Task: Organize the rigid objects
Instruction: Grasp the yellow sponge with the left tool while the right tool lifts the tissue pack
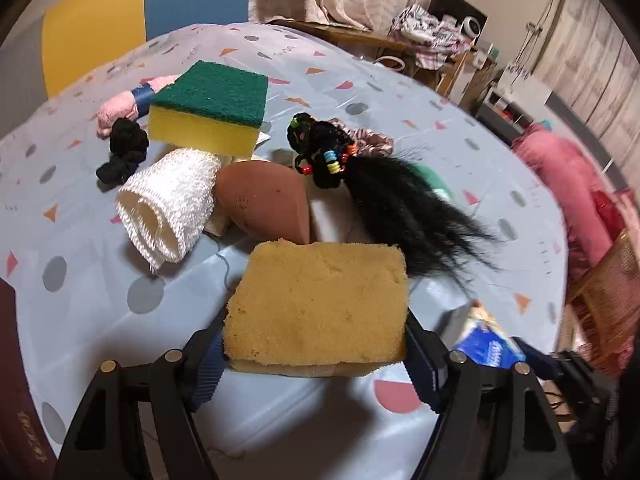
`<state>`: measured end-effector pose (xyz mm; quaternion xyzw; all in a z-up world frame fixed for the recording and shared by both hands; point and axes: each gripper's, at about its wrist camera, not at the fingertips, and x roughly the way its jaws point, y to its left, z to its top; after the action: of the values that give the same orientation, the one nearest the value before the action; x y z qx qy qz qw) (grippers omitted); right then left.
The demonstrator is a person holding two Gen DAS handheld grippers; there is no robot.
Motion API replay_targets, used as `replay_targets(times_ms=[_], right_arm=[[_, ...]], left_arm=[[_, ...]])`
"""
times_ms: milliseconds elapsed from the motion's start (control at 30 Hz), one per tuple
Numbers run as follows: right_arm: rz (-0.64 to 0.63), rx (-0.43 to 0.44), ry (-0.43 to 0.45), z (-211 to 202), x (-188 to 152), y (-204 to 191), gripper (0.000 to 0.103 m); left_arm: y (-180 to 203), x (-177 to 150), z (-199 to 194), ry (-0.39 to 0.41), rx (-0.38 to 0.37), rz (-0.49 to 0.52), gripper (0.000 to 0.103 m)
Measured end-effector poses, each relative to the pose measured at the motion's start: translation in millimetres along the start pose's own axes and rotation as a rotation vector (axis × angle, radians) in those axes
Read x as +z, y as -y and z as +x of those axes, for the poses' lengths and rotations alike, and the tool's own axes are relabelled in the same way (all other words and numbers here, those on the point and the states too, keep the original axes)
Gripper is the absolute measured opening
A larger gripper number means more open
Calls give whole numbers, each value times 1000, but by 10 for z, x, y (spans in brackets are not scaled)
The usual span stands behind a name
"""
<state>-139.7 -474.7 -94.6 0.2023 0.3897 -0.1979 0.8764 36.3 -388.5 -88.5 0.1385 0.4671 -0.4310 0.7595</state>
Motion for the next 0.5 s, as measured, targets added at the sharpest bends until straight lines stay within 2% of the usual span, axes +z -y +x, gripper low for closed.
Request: replay_targets(times_ms=[200,300,500], right_arm=[[-28,-41,-12,13,-26,-83,61],[-27,-33,-15,-4,-47,-146,60],[-26,-5,-28,-16,-48,-314,58]], left_arm=[[-58,-186,-175,-14,-48,-33,76],[-96,-302,-361,6,-80,-56,76],[-301,-470,-876,70,-62,-81,76]])
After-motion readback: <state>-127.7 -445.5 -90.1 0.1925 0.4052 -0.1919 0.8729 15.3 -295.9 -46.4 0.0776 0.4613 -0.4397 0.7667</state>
